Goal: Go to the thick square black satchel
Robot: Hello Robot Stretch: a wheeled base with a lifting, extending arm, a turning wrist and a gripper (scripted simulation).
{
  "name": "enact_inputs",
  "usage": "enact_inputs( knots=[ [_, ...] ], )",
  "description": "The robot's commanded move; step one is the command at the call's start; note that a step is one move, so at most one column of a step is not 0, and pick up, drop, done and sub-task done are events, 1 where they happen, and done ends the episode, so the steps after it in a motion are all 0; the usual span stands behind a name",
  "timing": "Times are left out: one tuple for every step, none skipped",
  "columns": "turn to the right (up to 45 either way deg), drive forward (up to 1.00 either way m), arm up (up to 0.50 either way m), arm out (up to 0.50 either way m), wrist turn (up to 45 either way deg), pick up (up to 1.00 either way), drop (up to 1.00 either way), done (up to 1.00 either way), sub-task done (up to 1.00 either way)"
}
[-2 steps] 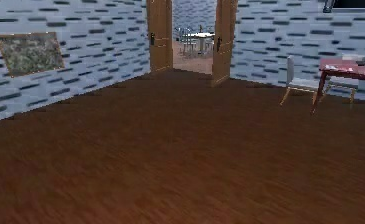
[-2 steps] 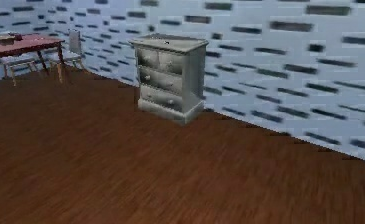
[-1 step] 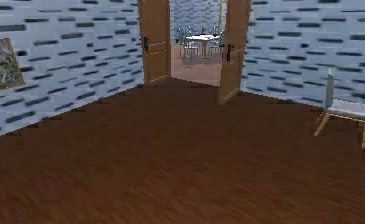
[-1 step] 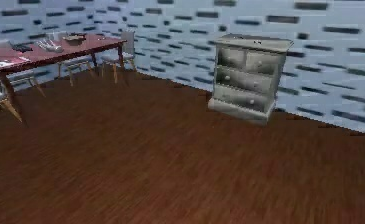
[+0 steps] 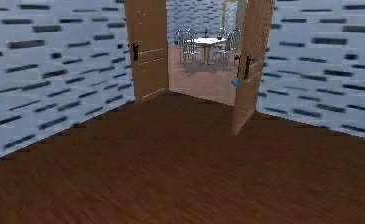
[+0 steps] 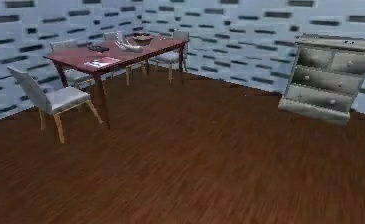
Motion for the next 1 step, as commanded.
enact_inputs(
  knots=[
    [0.0, 1.00, 0.00, 0.00, 0.0, 0.00, 0.00, 0.00, 0.00]
  ],
)
